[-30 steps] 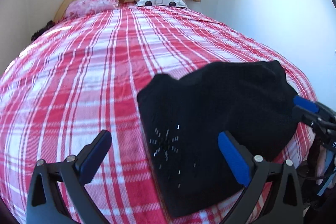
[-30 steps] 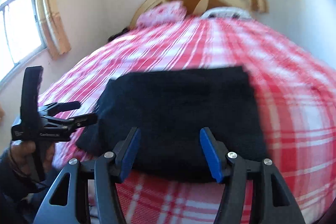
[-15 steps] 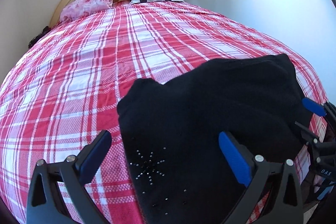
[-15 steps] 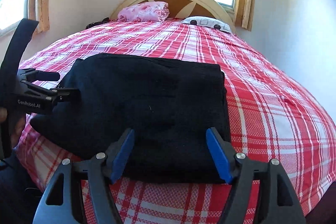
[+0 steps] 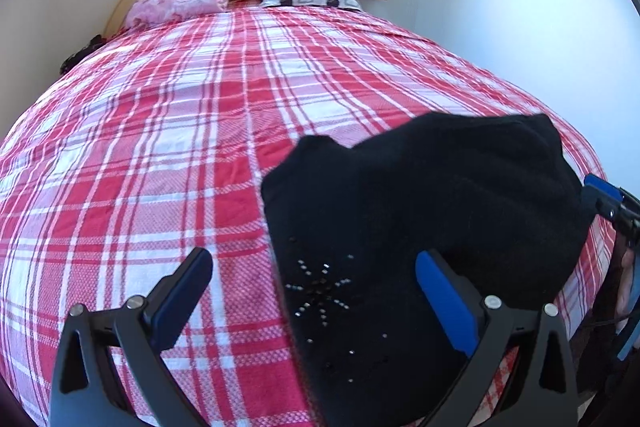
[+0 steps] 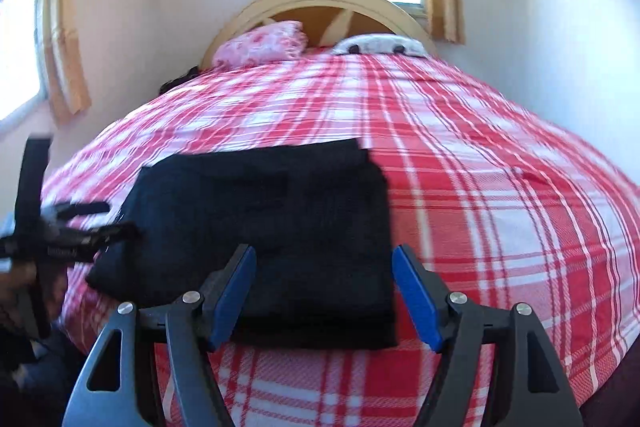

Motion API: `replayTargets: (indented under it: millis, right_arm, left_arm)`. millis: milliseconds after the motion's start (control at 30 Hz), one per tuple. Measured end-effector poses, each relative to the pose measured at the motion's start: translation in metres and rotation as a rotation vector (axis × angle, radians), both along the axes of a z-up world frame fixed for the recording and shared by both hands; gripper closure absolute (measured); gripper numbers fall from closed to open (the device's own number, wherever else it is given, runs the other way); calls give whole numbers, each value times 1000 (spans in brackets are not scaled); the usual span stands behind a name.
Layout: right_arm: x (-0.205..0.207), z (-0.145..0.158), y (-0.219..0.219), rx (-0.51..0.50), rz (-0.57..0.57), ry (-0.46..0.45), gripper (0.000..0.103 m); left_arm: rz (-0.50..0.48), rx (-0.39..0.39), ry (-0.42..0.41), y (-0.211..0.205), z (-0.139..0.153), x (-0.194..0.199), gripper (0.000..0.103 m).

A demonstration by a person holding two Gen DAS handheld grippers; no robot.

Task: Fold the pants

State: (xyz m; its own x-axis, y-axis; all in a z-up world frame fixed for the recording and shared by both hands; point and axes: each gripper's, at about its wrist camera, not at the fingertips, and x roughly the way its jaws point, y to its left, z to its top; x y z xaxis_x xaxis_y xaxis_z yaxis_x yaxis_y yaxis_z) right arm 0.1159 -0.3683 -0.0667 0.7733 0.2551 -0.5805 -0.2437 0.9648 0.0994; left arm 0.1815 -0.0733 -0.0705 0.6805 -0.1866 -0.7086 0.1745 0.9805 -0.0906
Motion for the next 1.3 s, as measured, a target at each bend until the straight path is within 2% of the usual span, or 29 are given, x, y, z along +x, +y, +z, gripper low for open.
replayTargets:
  millis: [167, 367, 467, 567, 667, 933, 1133, 1300]
  right_arm:
    - [30, -1, -11, 83, -16, 58, 31]
    - [56, -20, -26, 271, 2, 165, 31]
    - [60, -28, -35, 350, 8, 165, 31]
    - [59, -29, -33, 351, 14, 156, 31]
    - [59, -31, -32, 352, 15, 150, 31]
    - [59, -27, -27, 350, 52, 132, 31]
    - [60, -31, -37, 417, 73, 148, 41]
    - [60, -23, -43, 367, 58, 124, 53]
  left_arm:
    - [-21, 19, -3, -7, -2, 4, 0]
    - [-20, -85, 50, 1, -10, 15, 0]
    - [-20, -135, 75, 5, -17, 19, 0]
    - [-13, -184, 96, 8, -22, 22, 0]
    - [-15, -172, 90, 4, -21, 22, 0]
    - [-21, -200, 101, 11, -23, 22, 0]
    - [-43, -224, 103, 13, -24, 21, 0]
    - [-58, -250, 84, 15, -22, 17, 3]
